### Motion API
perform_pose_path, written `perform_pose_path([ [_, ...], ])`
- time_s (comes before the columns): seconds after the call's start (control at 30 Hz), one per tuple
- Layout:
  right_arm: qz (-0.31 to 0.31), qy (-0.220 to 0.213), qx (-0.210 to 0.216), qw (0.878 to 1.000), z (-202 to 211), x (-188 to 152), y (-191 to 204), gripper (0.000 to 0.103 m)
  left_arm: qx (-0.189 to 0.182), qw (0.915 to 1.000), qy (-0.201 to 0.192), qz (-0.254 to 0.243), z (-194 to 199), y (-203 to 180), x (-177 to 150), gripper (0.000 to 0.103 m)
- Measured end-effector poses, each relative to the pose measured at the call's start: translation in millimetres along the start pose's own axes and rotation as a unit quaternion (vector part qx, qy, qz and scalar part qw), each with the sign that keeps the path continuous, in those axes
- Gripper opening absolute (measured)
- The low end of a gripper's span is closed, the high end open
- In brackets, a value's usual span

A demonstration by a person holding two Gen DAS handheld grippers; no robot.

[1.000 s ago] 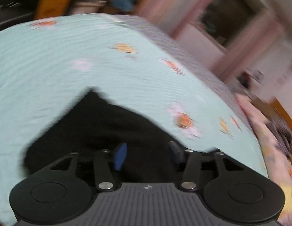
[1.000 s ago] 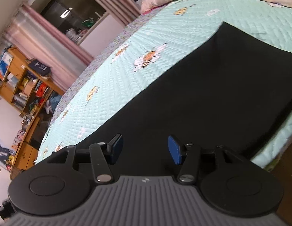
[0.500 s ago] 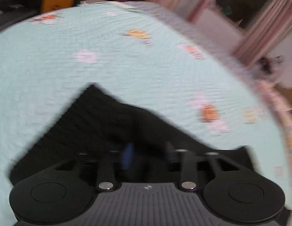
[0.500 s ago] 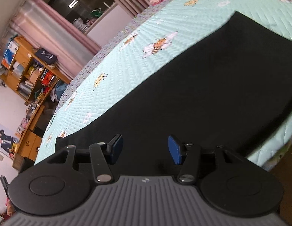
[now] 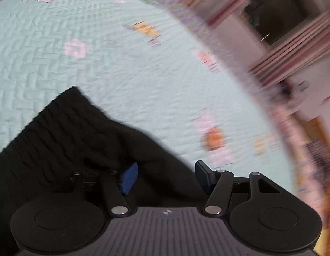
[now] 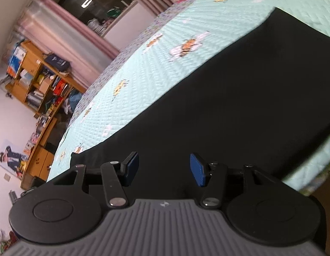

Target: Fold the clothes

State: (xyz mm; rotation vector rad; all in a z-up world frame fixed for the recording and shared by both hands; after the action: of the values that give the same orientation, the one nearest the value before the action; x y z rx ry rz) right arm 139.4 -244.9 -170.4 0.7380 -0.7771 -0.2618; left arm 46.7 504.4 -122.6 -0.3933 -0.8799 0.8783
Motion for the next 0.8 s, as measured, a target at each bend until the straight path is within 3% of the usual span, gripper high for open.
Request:
perform_pose_path([
  [0.07,-0.006,-0.001,0.003,1.0,0.3,-1.2,-3.2,0.055,0.035,0.9992,0.001,-0.02,-4.0,3.9,-1.6,0.084],
  [0.2,0.008,0.007,0.02,1.0,-5.0,-5.1,6.5,0.055,0.106,0.9926,0.002,-0.06,-11.6,11.7,-4.4,0.069],
  [0.3,0.029,0.021,0.021,0.999,-10.4,-9.0,16.2,0.056,0.139,0.9865,-0.007,-0.086,-7.6,-5.7,-10.2,0.079],
  [0.4,0.049,0.038,0.022,0.998,-14.9,-12.1,26.5,0.066,0.133,0.9832,-0.014,-0.124,5.3,-42.2,-30.1,0.089],
  [0.5,0.086,0.05,0.042,0.994,-18.4,-16.9,46.4,0.066,0.106,0.9778,-0.004,-0.181,17.1,-86.0,-60.4,0.098],
  [0.57,0.11,0.06,0.07,0.99,-22.1,-22.1,63.3,0.066,0.076,0.9687,0.019,-0.235,20.2,-117.1,-95.2,0.099],
  [0.67,0.098,0.086,0.132,0.983,-28.6,-31.4,78.2,0.066,0.04,0.9532,0.05,-0.295,21.7,-149.1,-146.1,0.101],
  [0.73,0.062,0.11,0.168,0.978,-33.5,-37.3,79.2,0.066,0.062,0.946,0.073,-0.309,14.7,-151.5,-173.5,0.101],
  [0.8,0.041,0.13,0.175,0.975,-36.4,-42.8,70.4,0.066,0.095,0.9375,0.096,-0.321,-0.2,-142.2,-193.8,0.101],
])
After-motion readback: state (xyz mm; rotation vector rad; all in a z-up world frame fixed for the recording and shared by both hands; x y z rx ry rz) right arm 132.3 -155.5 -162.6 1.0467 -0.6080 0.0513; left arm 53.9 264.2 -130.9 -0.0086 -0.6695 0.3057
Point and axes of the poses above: each gripper's, at about its wrist camera, not at the fingertips, and z roughly against the way its jaws point, y to its left, x to its top, the point moved 3 cm from there along -z, roughly the way its jaws point, and after that the axes turned 4 degrees about -y, right-handed, at the moved point
